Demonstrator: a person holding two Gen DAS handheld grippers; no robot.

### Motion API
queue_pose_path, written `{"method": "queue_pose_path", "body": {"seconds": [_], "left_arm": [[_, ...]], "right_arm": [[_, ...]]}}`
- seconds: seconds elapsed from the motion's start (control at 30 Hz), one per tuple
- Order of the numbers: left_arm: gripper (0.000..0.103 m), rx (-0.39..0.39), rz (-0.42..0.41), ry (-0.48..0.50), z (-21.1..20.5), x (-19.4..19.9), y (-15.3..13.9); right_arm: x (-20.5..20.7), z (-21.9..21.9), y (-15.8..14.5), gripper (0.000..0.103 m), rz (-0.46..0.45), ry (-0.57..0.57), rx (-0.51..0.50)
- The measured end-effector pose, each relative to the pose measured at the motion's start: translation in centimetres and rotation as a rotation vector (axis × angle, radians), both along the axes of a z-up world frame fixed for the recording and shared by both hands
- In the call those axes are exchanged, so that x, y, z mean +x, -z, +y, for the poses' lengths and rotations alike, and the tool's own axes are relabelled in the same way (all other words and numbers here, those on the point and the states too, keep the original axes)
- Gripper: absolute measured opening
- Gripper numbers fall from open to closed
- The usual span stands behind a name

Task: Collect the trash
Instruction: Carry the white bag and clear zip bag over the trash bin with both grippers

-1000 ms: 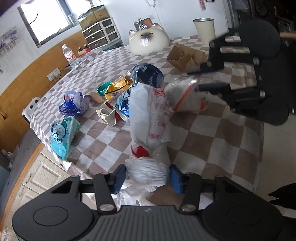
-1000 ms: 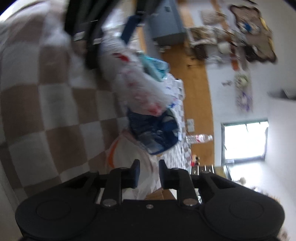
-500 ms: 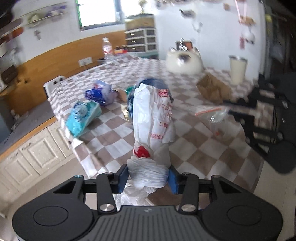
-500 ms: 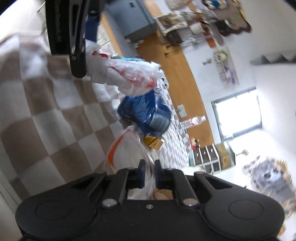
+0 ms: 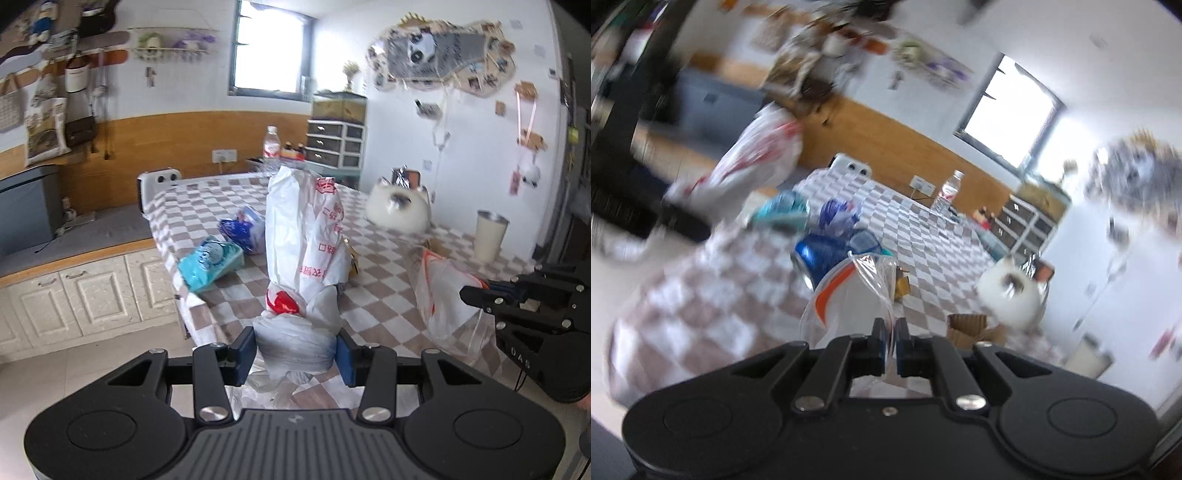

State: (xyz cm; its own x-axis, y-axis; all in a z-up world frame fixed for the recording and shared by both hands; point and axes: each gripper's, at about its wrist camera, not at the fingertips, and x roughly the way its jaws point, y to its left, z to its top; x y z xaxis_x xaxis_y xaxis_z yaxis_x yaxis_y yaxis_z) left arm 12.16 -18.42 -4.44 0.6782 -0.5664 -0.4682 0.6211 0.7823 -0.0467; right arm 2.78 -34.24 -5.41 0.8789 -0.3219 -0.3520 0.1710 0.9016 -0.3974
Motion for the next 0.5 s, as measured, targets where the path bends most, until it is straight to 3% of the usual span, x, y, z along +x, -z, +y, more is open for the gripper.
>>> {"method": "queue_pose_path", "body": {"seconds": [0.23, 0.5], "left_arm": [[0.046, -0.019, -0.056, -0.063, 1.5, -1.1, -1.4], [0.046, -0.045, -0.073, -0.107, 3.4, -1.3, -2.1]], "right_arm": [[-0.5, -0.8, -1.8, 0.005, -0.076, 0.065, 0.255], [-0.7, 0.0, -3.0, 0.005, -0.121, 0.081, 0.416]]}}
